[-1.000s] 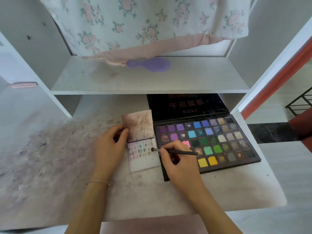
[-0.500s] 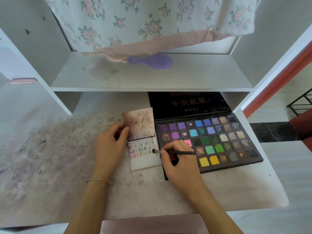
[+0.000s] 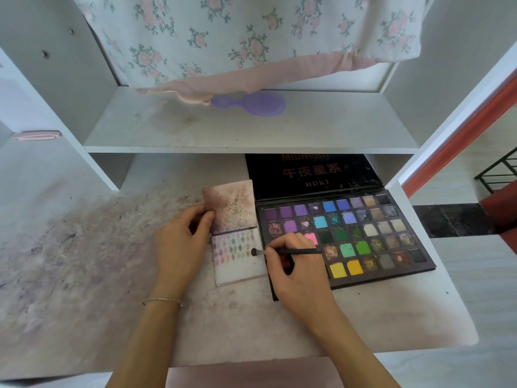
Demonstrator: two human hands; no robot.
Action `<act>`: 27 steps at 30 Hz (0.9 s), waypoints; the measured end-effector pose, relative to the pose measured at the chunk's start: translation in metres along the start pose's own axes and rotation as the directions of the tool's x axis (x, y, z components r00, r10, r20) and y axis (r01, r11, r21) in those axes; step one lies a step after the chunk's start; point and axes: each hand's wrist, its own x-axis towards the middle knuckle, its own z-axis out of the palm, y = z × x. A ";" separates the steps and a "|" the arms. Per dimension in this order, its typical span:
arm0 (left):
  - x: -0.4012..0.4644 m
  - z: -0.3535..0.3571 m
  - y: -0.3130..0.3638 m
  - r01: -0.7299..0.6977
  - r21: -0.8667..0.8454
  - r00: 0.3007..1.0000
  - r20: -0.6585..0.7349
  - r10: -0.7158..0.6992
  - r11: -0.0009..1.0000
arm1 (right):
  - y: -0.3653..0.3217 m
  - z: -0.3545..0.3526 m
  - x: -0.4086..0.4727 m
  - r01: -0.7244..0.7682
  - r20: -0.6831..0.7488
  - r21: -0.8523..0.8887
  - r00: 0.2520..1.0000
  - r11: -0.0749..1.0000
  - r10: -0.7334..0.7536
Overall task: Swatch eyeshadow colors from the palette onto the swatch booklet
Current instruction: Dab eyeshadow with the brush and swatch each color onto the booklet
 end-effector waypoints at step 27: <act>0.001 0.001 -0.002 -0.005 0.002 1.000 -0.021 0.005 1.000 | 0.001 -0.003 -0.004 0.113 -0.216 0.161 0.973 0.980 -0.077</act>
